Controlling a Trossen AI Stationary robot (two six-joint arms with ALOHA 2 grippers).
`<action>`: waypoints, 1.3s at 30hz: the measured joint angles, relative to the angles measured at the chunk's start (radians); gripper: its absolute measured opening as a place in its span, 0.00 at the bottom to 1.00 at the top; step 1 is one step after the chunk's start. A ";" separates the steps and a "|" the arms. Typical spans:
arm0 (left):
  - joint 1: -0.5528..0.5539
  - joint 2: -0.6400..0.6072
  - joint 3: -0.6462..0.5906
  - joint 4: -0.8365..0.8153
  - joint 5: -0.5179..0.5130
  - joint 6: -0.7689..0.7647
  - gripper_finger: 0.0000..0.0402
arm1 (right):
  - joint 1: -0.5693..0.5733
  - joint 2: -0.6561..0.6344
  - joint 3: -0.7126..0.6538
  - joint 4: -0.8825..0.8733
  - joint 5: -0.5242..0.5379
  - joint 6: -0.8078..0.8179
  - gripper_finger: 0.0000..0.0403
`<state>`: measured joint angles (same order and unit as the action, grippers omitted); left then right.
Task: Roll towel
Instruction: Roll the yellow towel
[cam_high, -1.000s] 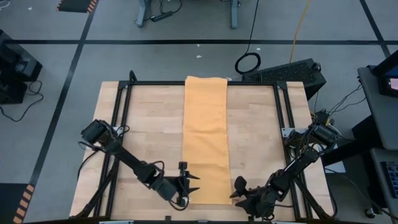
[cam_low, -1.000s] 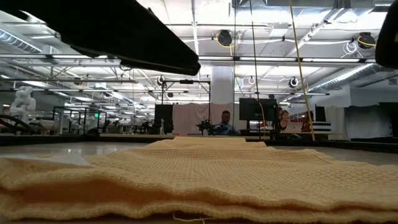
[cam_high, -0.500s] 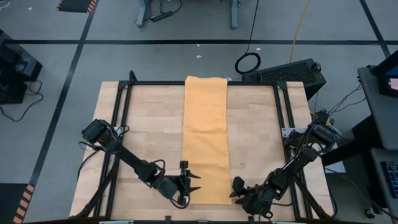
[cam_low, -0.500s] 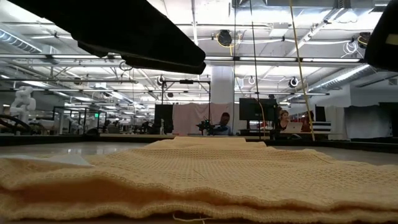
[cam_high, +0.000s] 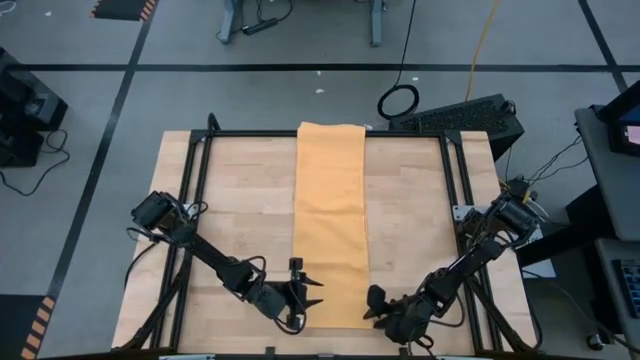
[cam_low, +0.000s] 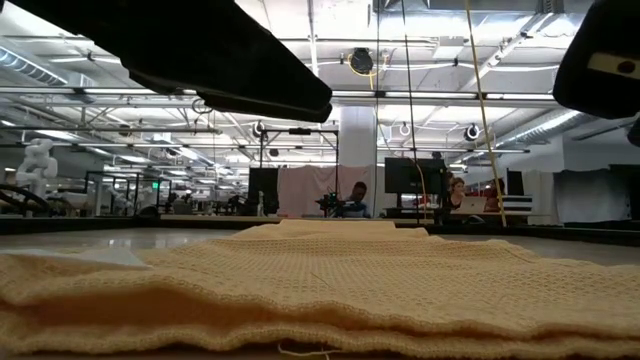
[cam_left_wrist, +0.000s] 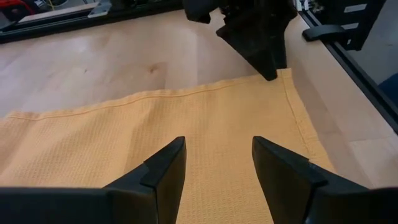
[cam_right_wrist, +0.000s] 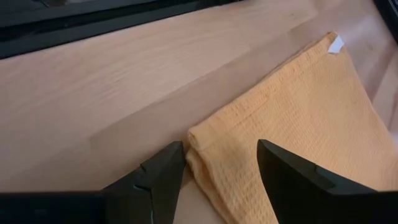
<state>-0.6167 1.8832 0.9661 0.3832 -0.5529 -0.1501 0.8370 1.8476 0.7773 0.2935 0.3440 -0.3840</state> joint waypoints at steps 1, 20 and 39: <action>0.000 0.000 0.000 0.000 0.000 0.000 0.48 | -0.002 0.001 0.000 0.003 -0.002 -0.003 0.50; 0.001 0.000 0.000 0.014 -0.003 0.000 0.48 | -0.039 0.003 0.000 -0.014 -0.120 0.097 0.06; -0.023 0.011 0.000 0.261 -0.093 0.083 0.51 | -0.091 -0.101 -0.002 0.013 -0.057 0.510 0.00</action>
<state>-0.6394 1.8943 0.9657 0.6444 -0.6460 -0.0670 0.7460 1.7461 0.7753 0.3068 0.2872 0.1257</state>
